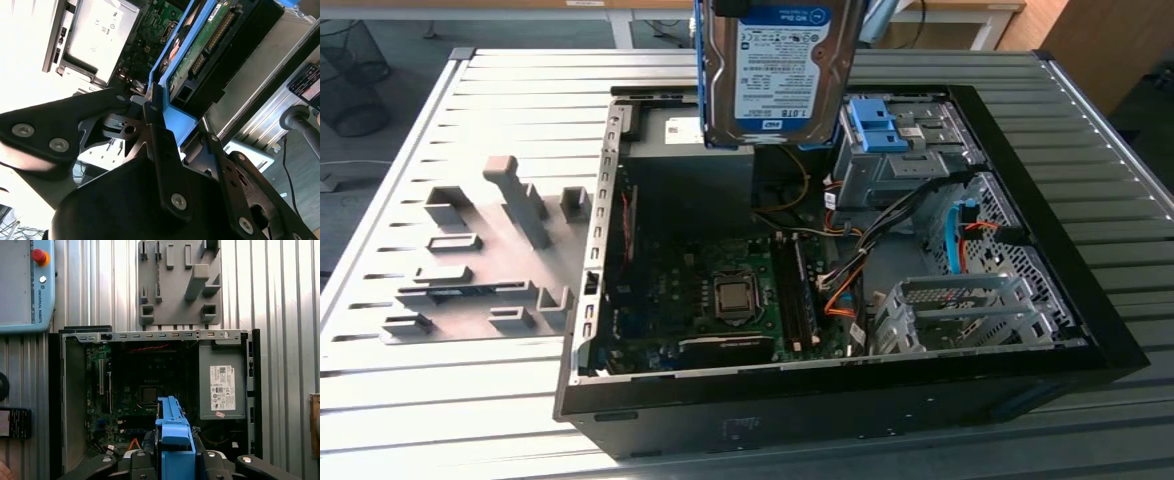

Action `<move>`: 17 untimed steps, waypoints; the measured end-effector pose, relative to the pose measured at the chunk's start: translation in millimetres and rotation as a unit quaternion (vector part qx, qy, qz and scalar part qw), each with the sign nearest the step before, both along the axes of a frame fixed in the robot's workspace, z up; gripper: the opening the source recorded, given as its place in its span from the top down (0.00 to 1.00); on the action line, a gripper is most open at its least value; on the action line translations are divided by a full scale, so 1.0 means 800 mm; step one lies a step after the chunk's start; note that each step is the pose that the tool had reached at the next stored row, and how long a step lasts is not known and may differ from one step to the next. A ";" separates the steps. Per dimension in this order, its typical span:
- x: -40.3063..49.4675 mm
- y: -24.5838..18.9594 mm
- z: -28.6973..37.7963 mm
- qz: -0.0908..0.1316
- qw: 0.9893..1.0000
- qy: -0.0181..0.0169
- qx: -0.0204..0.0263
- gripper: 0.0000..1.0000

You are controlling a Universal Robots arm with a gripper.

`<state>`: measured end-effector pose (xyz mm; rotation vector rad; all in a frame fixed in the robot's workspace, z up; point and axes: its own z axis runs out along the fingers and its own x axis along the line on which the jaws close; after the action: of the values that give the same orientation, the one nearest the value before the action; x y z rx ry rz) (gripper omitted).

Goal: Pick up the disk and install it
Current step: 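Insert the disk into the insertion slot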

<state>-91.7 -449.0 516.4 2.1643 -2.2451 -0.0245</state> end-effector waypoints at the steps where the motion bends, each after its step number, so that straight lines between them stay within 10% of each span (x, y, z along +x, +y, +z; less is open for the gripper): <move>1: 0.000 -0.0012 0.0000 0.000 1.000 0.000 0.000 0.63; 17: 0.000 -0.0424 -0.0010 0.000 1.000 -0.001 0.003 0.63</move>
<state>-91.7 -482.9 515.6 2.1687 -2.2476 -0.0292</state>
